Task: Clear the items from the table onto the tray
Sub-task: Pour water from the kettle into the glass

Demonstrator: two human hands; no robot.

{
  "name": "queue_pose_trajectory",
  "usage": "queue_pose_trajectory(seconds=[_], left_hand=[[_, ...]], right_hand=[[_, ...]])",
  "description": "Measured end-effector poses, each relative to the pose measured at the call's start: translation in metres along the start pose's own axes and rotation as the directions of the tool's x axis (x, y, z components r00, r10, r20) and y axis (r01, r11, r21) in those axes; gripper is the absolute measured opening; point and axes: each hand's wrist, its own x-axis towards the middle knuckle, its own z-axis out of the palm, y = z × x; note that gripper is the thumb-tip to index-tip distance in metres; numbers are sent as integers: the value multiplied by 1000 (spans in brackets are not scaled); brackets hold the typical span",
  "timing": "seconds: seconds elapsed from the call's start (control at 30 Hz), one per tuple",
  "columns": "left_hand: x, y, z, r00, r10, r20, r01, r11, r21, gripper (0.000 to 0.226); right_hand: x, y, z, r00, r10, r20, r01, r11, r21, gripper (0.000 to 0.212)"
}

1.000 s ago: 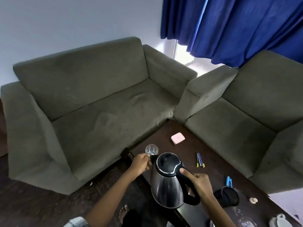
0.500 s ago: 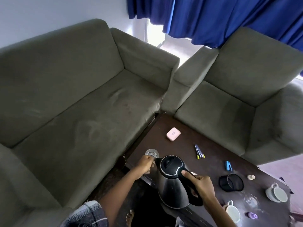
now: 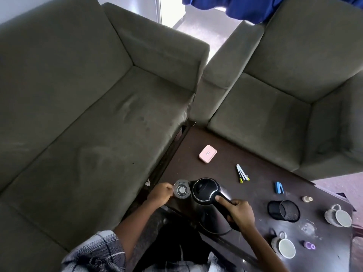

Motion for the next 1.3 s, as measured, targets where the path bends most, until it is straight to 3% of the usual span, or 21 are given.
queue_pose_trajectory(seconds=[0.13,0.3,0.57,0.77,0.93,1.3], left_hand=[[20,-6,-1,986,168,-15,-136,847,513,34],[44,-10,-1,964,263,42,-208,644,736,51],[76,-29,18,957,226,181,-282,579,765,80],[88,-36,29,942,265,205,-323,558,764,70],[92,-36,35,941,286,179,-316,561,765,58],[97,-39,41,928,343,146,-317,521,793,46]], right_hand=[[8,-8,7,1000,22,6,-22,998,-51,66],[10,-12,14,999,41,-11,-42,992,-115,63],[14,-17,29,997,56,-45,-66,969,-237,64],[10,-20,36,996,65,-57,-79,946,-315,78],[9,-20,40,994,86,-71,-106,927,-361,67],[9,-19,41,993,84,-83,-112,899,-424,67]])
